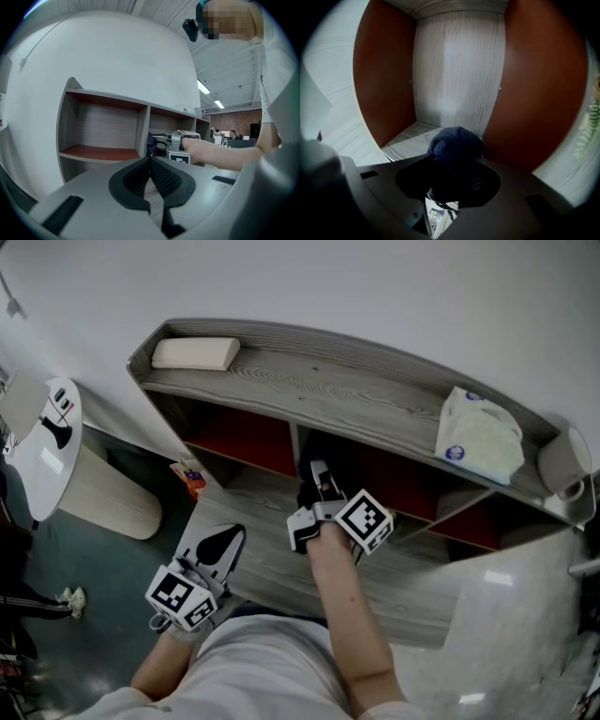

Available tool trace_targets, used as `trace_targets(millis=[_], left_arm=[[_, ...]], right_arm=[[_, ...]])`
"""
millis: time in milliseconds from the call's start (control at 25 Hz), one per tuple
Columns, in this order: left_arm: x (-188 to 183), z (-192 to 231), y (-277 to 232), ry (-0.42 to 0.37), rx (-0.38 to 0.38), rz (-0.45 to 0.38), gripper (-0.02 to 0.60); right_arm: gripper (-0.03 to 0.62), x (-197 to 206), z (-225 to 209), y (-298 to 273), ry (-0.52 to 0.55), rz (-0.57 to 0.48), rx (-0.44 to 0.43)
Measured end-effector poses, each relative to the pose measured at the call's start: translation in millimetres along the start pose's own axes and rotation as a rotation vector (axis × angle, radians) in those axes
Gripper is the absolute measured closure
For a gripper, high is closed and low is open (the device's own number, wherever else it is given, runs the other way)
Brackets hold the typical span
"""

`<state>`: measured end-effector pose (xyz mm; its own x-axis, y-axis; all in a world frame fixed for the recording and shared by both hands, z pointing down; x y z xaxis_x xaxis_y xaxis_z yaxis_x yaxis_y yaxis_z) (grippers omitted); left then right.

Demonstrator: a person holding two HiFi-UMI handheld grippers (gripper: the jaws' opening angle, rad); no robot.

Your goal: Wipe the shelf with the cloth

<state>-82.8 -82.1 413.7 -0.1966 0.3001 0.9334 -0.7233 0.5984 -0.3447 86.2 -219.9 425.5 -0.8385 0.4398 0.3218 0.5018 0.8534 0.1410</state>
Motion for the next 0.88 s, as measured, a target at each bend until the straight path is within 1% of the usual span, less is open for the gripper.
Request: trace_targets(millis=[160,360,440,520,680,800,880], left_arm=[[1.0,-3.5,-3.3,0.0,0.009,0.004,0.566],[1.6,-6.4,-5.1,-0.007,0.013,0.013,0.566],[2.4,-5.7,-4.7,-0.006,0.009,0.015,0.566],[3.1,-4.5,-4.1,-0.005,0.004,0.017,0.566],[3.3,-3.2,-3.9,-0.003,-0.001,0.016,0.566],[3.1,-4.3,-4.9,-0.004,0.002,0.017,0.566],[3.6,-6.2,-6.0,-0.005,0.006,0.021,0.566]], right_arm=[[0.459,15.6,-8.2,11.4,-0.042,0.018,0.043],[0.459,28.2,-14.5,21.8,-0.125,0.001,0.074],[0.459,30.9,-15.7,24.8,-0.128,-0.001,0.081],[0.459,32.3,-16.0,28.1,-0.062,0.012,0.109],[0.459,31.0,-8.3,35.8,0.158,0.056,0.222],[0.459,19.7,0.7,37.6,0.342,0.069,0.28],[0.459,7.6,5.9,38.5,0.486,0.079,0.338]])
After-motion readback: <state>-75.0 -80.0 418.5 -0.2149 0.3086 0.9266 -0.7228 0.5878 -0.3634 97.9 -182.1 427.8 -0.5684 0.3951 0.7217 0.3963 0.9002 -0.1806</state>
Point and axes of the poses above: the fingertips, and each gripper's own axes: y backward along the fingers, z to its left, x out of its underside, the point moved 2 cm from there along y, backward along the fingers, and after that the axes turned 11 degrees about z, right-handed, at the moved point
